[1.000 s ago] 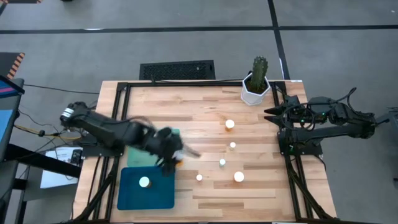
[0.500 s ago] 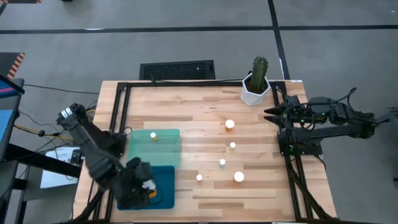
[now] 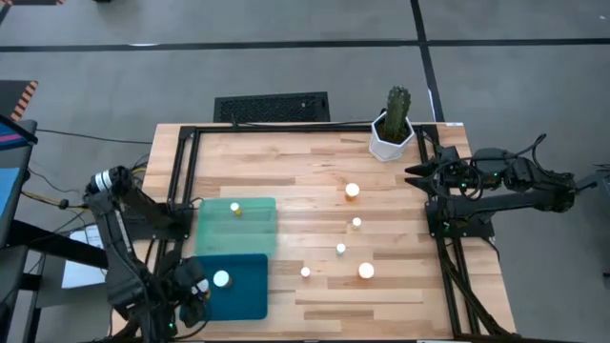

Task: Pick and place medicine bottles into bin by pill shape (circle, oval)
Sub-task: Put the center big orange pill bottle into the blue bin

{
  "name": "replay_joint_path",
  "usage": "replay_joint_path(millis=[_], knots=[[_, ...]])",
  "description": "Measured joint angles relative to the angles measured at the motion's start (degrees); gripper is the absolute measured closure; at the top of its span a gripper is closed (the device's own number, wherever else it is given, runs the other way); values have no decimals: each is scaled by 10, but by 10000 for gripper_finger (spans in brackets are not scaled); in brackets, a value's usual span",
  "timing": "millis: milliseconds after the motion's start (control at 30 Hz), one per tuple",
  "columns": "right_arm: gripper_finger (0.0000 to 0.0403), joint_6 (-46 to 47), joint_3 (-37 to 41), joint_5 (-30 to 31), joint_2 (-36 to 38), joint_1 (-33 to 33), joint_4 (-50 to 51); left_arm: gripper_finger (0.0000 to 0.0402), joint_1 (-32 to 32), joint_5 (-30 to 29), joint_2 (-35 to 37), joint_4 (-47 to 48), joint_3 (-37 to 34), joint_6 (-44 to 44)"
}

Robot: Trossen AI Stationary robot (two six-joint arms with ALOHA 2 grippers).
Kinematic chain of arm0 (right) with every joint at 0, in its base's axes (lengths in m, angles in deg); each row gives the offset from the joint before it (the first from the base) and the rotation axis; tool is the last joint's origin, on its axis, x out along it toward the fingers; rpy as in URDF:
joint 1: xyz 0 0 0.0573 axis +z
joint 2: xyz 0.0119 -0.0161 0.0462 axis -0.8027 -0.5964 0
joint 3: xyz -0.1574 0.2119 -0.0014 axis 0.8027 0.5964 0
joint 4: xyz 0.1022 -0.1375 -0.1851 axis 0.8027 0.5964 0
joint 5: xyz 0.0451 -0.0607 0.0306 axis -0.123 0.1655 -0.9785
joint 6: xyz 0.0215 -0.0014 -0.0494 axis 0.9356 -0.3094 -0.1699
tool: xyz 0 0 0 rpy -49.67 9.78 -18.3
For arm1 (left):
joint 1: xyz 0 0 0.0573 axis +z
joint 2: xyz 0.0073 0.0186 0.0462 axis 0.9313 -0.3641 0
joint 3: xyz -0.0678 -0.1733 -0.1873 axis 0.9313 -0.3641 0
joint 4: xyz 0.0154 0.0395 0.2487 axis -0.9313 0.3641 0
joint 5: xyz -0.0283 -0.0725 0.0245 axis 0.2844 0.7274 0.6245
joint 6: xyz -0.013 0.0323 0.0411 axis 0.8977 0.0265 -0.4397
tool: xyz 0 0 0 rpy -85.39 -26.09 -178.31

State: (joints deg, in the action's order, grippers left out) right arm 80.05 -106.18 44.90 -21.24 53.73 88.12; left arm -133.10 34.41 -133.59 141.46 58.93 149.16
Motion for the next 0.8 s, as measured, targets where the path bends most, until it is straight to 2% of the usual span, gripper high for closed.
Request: replay_joint_path(millis=[233, 800], knots=[[228, 0, 0, 0, 0, 0, 0, 187, -14, -2, -50, 29, 0, 41], [228, 1, 0, 1, 0, 0, 0, 187, -14, 4, -159, -2, 0, 76]])
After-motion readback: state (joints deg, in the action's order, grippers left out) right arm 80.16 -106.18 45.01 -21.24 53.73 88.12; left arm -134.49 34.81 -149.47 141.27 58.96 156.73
